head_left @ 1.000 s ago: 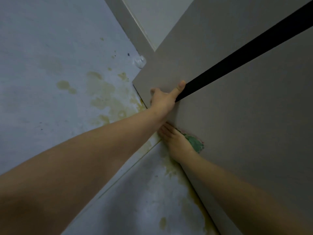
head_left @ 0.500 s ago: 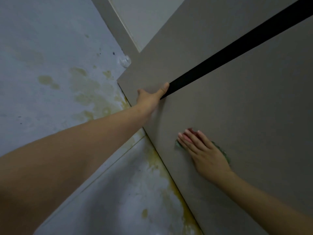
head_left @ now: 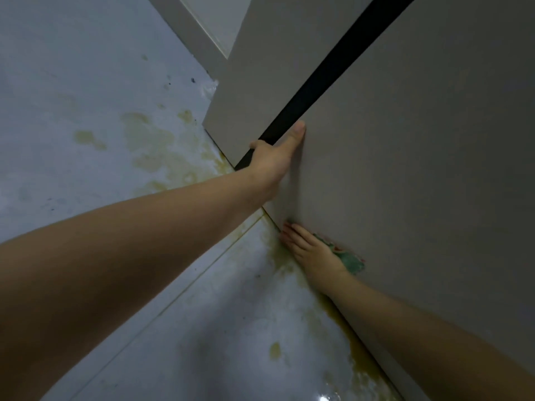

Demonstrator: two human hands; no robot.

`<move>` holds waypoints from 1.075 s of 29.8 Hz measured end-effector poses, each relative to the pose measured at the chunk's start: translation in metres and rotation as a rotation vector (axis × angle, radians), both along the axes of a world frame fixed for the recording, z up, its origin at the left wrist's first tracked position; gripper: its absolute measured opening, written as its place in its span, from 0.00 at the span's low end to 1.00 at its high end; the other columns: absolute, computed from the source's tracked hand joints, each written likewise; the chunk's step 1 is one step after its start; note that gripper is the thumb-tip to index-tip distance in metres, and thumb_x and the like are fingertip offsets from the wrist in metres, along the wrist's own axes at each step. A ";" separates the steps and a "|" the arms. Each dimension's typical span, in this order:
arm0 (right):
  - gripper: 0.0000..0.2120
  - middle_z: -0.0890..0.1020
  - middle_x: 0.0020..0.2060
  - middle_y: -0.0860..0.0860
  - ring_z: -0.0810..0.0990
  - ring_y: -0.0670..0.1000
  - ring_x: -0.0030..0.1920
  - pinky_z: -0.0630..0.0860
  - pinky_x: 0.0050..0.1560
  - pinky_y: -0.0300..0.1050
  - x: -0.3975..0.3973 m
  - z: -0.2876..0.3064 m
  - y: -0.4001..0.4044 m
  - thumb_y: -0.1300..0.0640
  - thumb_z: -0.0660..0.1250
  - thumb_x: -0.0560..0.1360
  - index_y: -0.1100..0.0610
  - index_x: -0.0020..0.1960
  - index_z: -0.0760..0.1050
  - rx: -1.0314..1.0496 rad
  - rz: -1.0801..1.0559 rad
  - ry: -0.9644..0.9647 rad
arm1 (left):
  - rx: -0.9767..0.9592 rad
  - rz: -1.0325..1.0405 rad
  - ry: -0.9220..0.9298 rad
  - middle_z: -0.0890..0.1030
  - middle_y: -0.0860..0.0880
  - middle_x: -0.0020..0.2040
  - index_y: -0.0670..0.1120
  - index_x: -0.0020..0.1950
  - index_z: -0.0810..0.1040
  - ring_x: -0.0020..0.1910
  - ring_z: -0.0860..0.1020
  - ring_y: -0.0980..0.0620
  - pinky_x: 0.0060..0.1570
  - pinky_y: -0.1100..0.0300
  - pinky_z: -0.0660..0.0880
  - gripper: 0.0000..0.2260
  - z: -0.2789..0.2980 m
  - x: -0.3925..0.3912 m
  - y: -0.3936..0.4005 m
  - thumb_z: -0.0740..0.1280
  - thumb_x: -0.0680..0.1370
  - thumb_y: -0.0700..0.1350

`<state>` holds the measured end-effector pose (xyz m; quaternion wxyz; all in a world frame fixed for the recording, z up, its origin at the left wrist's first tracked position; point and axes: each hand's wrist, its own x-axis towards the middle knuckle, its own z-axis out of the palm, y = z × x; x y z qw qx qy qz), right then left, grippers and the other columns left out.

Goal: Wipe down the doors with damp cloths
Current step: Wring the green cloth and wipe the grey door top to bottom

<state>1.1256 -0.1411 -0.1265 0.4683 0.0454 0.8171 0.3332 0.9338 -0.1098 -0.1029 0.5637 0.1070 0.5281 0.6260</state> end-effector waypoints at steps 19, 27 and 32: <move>0.28 0.44 0.77 0.56 0.40 0.58 0.76 0.28 0.64 0.60 -0.067 0.011 0.020 0.53 0.46 0.82 0.62 0.76 0.39 0.155 0.051 0.250 | -0.049 -0.019 0.069 0.75 0.44 0.65 0.39 0.71 0.67 0.63 0.73 0.45 0.64 0.51 0.70 0.40 0.010 0.002 -0.007 0.66 0.71 0.67; 0.27 0.49 0.77 0.50 0.42 0.55 0.76 0.19 0.56 0.59 -0.023 -0.005 0.006 0.54 0.44 0.80 0.58 0.77 0.45 0.131 0.032 0.181 | -0.112 -0.018 0.112 0.71 0.45 0.66 0.39 0.72 0.64 0.65 0.70 0.44 0.54 0.58 0.65 0.43 0.012 0.008 -0.011 0.64 0.70 0.69; 0.28 0.39 0.76 0.55 0.33 0.58 0.74 0.19 0.59 0.59 0.034 0.017 -0.008 0.57 0.44 0.80 0.63 0.74 0.34 0.053 -0.019 0.179 | -0.158 -0.038 0.159 0.71 0.43 0.68 0.40 0.73 0.64 0.66 0.69 0.41 0.64 0.52 0.67 0.47 0.019 0.005 -0.019 0.63 0.67 0.73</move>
